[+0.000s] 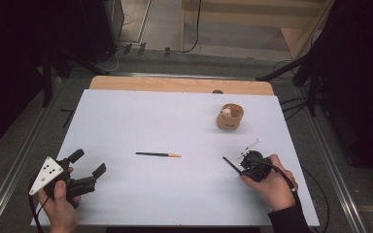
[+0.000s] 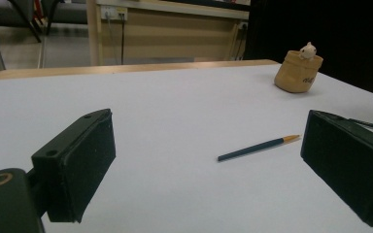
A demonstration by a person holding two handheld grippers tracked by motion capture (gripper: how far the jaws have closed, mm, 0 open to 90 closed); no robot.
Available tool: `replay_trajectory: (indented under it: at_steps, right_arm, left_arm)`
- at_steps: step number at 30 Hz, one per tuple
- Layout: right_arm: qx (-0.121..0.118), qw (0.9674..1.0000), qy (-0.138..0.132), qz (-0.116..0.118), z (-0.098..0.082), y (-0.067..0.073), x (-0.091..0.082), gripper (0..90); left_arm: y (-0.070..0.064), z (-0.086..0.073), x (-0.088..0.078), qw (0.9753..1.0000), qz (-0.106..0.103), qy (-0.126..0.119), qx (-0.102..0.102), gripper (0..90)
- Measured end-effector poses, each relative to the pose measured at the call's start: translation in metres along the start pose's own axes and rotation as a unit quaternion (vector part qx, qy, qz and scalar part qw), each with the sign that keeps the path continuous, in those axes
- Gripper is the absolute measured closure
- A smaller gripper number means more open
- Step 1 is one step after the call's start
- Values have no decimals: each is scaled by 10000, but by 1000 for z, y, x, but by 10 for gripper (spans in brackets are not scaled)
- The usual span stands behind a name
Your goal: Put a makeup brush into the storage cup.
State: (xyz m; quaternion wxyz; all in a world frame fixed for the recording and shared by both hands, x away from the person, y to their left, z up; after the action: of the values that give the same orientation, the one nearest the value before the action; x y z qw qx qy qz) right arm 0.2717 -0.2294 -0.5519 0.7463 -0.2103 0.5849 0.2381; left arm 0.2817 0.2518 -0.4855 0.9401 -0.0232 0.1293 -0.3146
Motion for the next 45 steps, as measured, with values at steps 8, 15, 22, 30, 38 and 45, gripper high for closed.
replay_trajectory:
  at_steps: [8,15,22,30,38,45]
  right_arm:
    - [127,9979,-627,100,8,-1,-13,851]
    - [78,9932,-1147,-178,15,-2,-24,850]
    - [92,9872,-1573,-226,22,-1,-32,850]
    - [4,9817,-1892,-226,35,2,-36,850]
    - [-73,9755,-2195,-138,50,8,-39,850]
    - [-226,9714,-2362,-50,61,13,-40,850]
  left_arm:
    - [-18,9,12,9988,-73,148,452,59]
    - [-26,15,22,9984,-299,204,430,59]
    - [-35,20,37,9971,-561,270,429,60]
    - [-54,23,57,9941,-888,376,492,60]
    - [-72,26,79,9918,-1136,373,452,60]
    - [-88,22,94,9886,-1331,467,527,60]
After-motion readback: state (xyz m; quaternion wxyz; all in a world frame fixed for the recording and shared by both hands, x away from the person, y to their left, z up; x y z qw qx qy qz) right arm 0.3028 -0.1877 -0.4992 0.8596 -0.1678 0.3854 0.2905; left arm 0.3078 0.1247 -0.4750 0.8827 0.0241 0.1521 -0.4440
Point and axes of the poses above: each handheld gripper's, and its own axes: x roughly forward along the jaws, z roughly out of its top, y roughly to its left, the point moved 7 cm from there along x, roughly forward along the jaws, and after that the axes turned 1 degree about -z, right-handed, at the moved point
